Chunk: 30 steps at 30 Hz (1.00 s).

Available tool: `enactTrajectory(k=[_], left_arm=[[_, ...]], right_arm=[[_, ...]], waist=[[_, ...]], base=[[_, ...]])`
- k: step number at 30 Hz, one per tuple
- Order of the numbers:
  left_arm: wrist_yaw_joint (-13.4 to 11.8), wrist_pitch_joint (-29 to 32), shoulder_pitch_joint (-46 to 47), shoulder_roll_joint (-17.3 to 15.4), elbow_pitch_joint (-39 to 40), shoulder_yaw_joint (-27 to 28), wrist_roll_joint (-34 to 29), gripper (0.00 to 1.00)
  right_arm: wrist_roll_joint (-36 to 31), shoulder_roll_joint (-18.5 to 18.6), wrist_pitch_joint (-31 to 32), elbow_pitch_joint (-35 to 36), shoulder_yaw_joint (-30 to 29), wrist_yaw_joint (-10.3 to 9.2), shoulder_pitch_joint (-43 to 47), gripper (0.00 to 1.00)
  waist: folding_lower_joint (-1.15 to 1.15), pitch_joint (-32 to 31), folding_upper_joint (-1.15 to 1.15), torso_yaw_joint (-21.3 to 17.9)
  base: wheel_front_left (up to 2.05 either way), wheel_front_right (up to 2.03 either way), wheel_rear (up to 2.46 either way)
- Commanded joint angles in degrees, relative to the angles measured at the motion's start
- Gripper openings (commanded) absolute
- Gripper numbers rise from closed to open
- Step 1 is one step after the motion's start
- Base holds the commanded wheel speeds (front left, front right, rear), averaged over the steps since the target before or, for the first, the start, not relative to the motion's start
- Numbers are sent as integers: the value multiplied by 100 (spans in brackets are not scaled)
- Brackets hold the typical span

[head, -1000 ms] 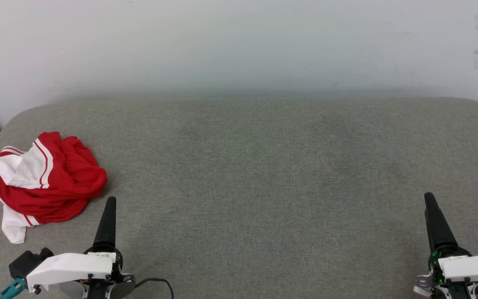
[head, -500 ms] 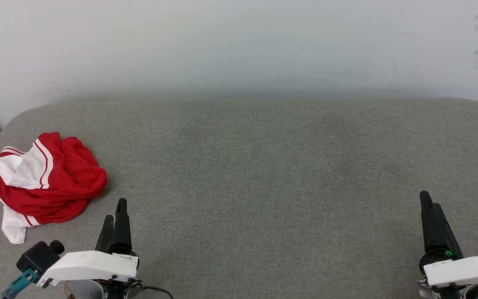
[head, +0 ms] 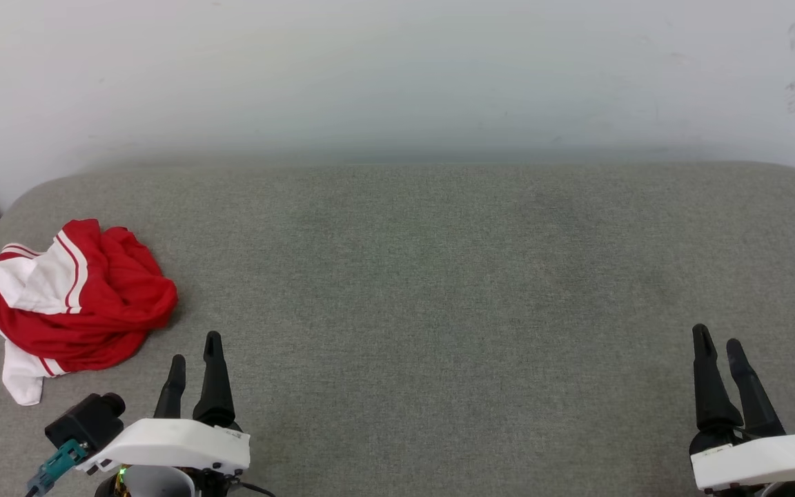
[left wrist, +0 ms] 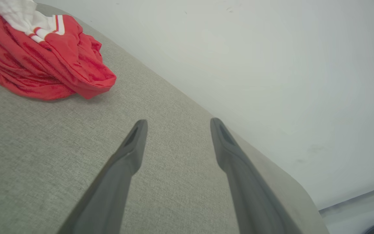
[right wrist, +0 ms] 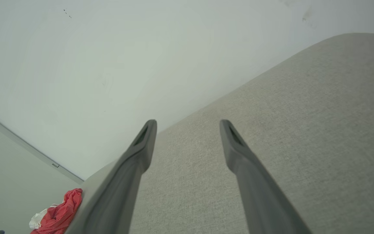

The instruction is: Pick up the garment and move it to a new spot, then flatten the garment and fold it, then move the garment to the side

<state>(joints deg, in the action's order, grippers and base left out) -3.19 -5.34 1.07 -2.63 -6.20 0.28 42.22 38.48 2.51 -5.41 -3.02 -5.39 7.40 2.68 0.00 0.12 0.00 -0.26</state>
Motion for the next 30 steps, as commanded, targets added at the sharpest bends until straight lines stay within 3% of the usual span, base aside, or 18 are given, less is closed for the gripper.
enactTrajectory(k=[1, 30], left_arm=[[-28, -61, 0, -19, 100, -24, -163, 100], [-222, -507, -198, -24, 355, -356, -2018, 100]], right_arm=[[-182, 32, -55, 121, -4, 6, 7, 100], [-2087, 42, -497, 503, 35, 10, 328, 100]], waist=[[0, 1, 0, 0], [0, -26, 0, -15]], base=[[0, 0, 0], [0, 0, 0]])
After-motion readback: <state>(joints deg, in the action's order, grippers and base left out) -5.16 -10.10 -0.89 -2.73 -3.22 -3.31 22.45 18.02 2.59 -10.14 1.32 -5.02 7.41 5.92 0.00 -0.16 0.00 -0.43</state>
